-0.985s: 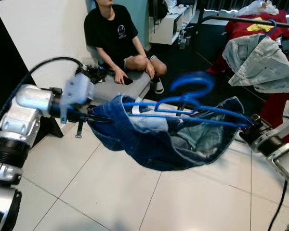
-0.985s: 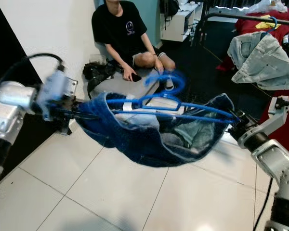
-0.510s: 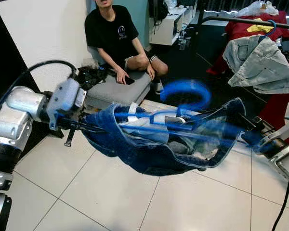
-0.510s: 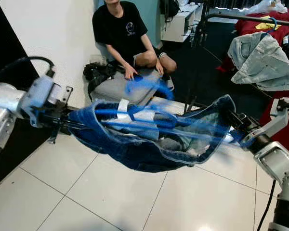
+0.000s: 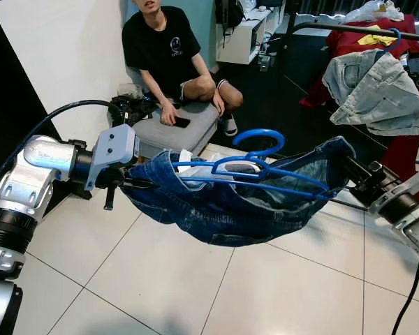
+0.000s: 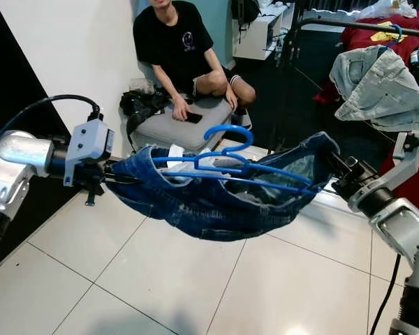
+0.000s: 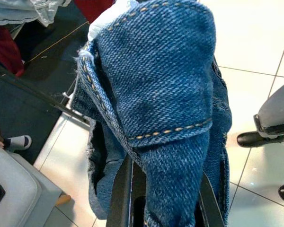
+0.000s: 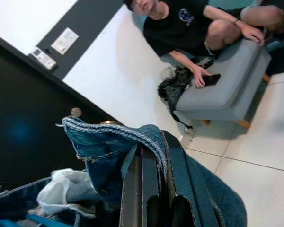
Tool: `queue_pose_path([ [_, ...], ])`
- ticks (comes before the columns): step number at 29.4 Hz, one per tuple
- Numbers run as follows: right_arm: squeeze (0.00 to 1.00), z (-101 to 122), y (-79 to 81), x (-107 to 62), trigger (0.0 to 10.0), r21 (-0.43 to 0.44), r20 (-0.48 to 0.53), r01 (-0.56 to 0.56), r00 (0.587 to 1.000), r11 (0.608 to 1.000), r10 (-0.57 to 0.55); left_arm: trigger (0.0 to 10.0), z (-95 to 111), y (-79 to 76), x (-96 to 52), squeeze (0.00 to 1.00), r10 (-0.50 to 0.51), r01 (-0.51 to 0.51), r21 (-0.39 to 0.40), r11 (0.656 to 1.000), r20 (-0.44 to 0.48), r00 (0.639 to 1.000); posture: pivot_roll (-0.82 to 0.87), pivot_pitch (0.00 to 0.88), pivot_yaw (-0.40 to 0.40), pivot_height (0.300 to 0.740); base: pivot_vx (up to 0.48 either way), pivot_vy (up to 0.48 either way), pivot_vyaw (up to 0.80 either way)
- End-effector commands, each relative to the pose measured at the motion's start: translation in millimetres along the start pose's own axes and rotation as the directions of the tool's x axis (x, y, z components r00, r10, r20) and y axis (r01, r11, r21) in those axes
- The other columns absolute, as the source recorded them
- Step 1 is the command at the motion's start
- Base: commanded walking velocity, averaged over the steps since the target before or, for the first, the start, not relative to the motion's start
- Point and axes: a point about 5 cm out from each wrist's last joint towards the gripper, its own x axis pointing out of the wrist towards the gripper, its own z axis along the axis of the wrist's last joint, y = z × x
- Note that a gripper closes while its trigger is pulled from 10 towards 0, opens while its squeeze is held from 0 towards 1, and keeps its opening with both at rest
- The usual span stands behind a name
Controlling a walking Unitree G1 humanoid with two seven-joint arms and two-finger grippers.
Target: Hang hanger
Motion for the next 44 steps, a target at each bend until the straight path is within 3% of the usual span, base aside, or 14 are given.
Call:
queue_pose_path([
  [1,0.0,10,7.9,-1.9,0.0,-0.027,0.032,-0.034,0.999,0.999,0.035,0.0,-6,0.2,-7.6,0.0,0.019,-0.019,-0.013,1.0,-0.057,0.998,0.0,0.061,0.034,0.74,0.0,0.0,0.0],
  [4,0.0,5,12.9,-1.2,0.0,-0.038,-0.005,-0.067,0.998,0.997,0.066,0.0,-6,1.1,-7.3,0.0,0.033,-0.033,-0.003,0.999,-0.045,0.998,0.0,0.062,0.034,0.74,0.0,0.0,0.0],
  [7,0.0,4,8.8,-3.7,0.0,-0.045,-0.02,-0.044,0.999,0.998,0.043,0.0,2,5.1,-11.4,0.0,0.045,-0.045,-0.008,0.999,0.03,0.999,0.0,0.062,0.034,0.74,0.0,0.0,0.0],
  [13,0.0,5,5.2,-5.5,0.0,-0.049,-0.021,-0.026,0.999,0.998,0.025,0.0,9,7.1,-15.6,0.0,0.041,-0.04,-0.008,0.999,0.079,0.996,0.0,0.062,0.03,0.74,0.0,0.0,0.0],
  [18,0.0,3,-0.7,-9.1,0.0,-0.049,-0.026,0.003,1.0,0.999,-0.004,0.0,28,6.8,-33.2,0.0,-0.021,0.025,-0.015,1.0,0.219,0.976,0.0,0.065,0.032,0.74,0.0,0.0,0.0],
  [24,0.0,3,-1.2,-10.0,0.0,-0.049,-0.027,0.006,1.0,0.999,-0.007,0.0,30,6.4,-36.6,0.0,-0.029,0.035,-0.02,0.999,0.234,0.972,0.0,0.066,0.031,0.74,0.0,0.0,0.0],
  [31,0.0,9,1.0,-10.9,0.0,-0.057,-0.013,0.003,1.0,0.998,-0.004,0.0,9,-6.4,-32.0,0.0,-0.085,0.087,-0.021,0.996,0.093,0.992,0.0,0.066,0.031,0.74,0.0,0.0,0.0],
  [36,0.0,12,2.7,-9.9,0.0,-0.058,-0.003,-0.002,1.0,0.998,0.002,0.0,3,-9.2,-27.9,0.0,-0.085,0.086,-0.013,0.996,0.052,0.995,0.0,0.066,0.031,0.74,0.0,0.0,0.0],
  [39,0.0,14,4.6,-8.6,0.0,-0.061,0.003,-0.006,1.0,0.998,0.006,0.0,-2,-10.2,-23.8,0.0,-0.071,0.071,0.0,0.997,0.011,0.997,0.0,0.066,0.031,0.74,0.0,0.0,0.0],
  [41,0.0,16,10.6,-5.8,0.0,-0.072,0.004,-0.024,1.0,0.997,0.024,0.0,-9,-2.8,-21.4,0.0,0.016,-0.013,0.053,0.999,-0.057,0.998,0.0,0.066,0.031,0.74,0.0,0.0,0.0],
  [44,0.0,18,13.4,-5.3,0.0,-0.076,0.004,-0.035,0.999,0.997,0.035,0.0,-10,1.8,-23.1,0.0,0.061,-0.056,0.067,0.996,-0.074,0.995,-0.01,0.067,0.029,0.74,0.0,0.0,0.0],
])
